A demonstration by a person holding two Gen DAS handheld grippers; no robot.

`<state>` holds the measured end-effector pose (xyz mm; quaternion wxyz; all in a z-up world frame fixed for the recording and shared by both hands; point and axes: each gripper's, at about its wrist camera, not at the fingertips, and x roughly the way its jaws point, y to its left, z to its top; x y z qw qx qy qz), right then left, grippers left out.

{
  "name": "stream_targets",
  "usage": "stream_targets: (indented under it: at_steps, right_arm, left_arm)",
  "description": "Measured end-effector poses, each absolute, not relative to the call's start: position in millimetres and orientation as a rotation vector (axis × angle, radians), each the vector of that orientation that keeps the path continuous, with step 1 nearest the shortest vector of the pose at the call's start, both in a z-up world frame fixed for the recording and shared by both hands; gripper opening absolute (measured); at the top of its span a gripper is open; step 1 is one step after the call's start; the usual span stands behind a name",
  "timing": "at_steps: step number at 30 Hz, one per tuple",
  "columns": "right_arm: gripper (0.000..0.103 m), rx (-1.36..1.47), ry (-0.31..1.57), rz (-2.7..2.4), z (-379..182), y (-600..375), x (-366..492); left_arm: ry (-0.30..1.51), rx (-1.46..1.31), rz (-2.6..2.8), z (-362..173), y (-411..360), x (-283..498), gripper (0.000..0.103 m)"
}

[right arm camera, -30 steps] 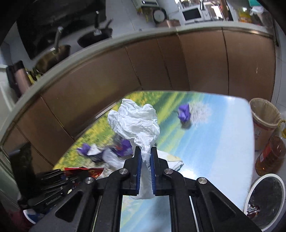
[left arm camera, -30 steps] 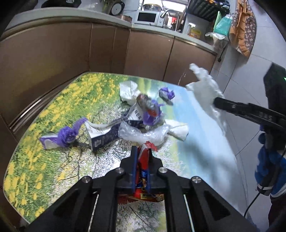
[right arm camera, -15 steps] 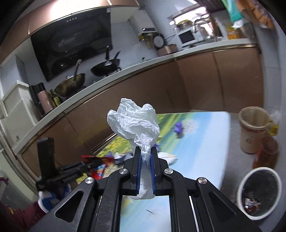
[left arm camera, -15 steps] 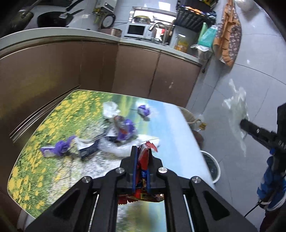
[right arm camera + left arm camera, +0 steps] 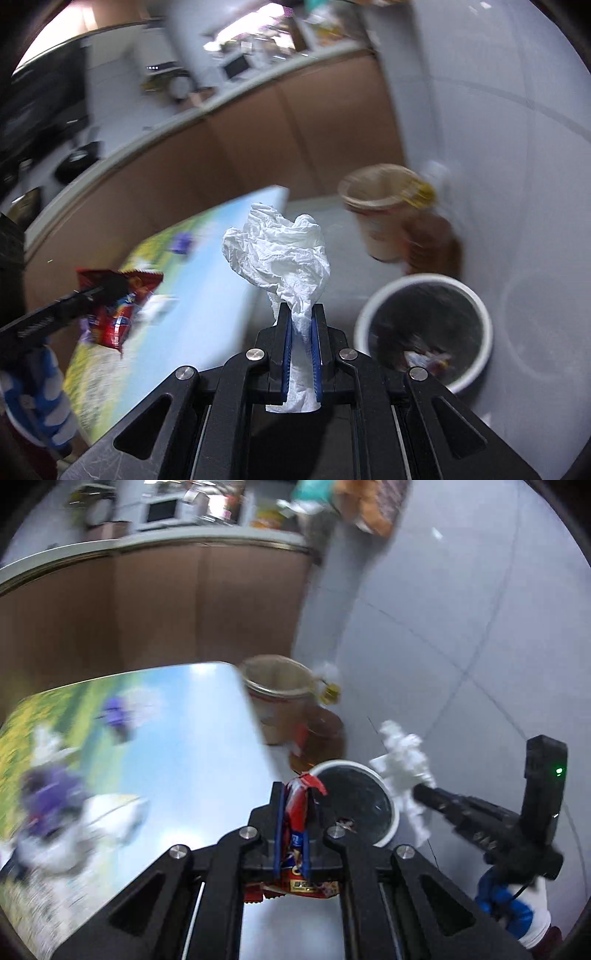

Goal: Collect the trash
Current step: 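Carry both items over the bin and release them from both grippers, then grasp a clear plastic bag with the left gripper while the right grasps a white napkin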

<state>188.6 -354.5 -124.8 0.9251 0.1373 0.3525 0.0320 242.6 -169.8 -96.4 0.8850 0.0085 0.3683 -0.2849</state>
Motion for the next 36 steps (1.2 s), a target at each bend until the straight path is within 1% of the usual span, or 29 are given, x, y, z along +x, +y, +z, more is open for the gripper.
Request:
stream_targets:
  at_steps: [6,9,12,13,15,16,17,18,19,20,23,27,30,36]
  right_arm:
    - [0.01,0.323,0.817,-0.077,-179.4,-404.0,218.6]
    - [0.012,0.343,0.858,-0.133,-205.9,-428.3,233.8]
    - [0.013,0.353,0.887,-0.173,-223.6,-446.4,246.7]
    - [0.014,0.351,0.898,-0.193,-229.8,-451.6,253.3]
    - [0.015,0.366,0.913,-0.218,-242.3,-462.4,261.0]
    - [0.019,0.371,0.919,-0.223,-246.7,-467.1,262.6]
    - [0.031,0.373,0.922,-0.231,-249.2,-469.9,263.5]
    - [0.038,0.372,0.925,-0.249,-252.2,-473.9,266.0]
    - [0.049,0.373,0.927,-0.26,-254.1,-476.9,267.0]
    - [0.051,0.373,0.927,-0.273,-255.5,-479.4,267.0]
    - [0.051,0.369,0.927,-0.293,-255.4,-484.8,264.8]
    - [0.051,0.348,0.916,-0.303,-246.0,-478.2,257.1]
    - [0.051,0.337,0.898,-0.295,-235.1,-468.9,252.3]
    - [0.051,0.278,0.807,-0.239,-185.3,-429.7,233.5]
  left_arm:
    - [0.888,0.054,-0.661,-140.4,-265.9,290.8,0.007]
    - [0.941,0.079,-0.671,-165.6,-309.7,312.5,0.007]
    - [0.986,0.082,-0.674,-185.6,-336.6,327.2,0.008]
    - [0.998,0.085,-0.668,-192.5,-345.6,331.6,0.011]
    - [1.015,0.089,-0.662,-204.2,-356.2,336.9,0.011]
    - [1.028,0.09,-0.669,-209.3,-361.4,339.4,0.011]
    - [1.035,0.089,-0.674,-213.3,-366.0,341.2,0.014]
    - [1.039,0.088,-0.675,-215.2,-368.2,342.1,0.018]
    - [1.043,0.086,-0.671,-217.7,-369.4,343.6,0.026]
    - [1.044,0.08,-0.668,-218.6,-370.2,344.7,0.031]
    - [1.042,0.049,-0.673,-216.6,-368.6,347.4,0.042]
    - [1.024,0.024,-0.679,-206.6,-359.6,343.0,0.043]
    - [0.984,-0.005,-0.681,-187.2,-346.3,335.3,0.043]
    - [0.839,-0.045,-0.649,-127.9,-300.0,306.3,0.043]
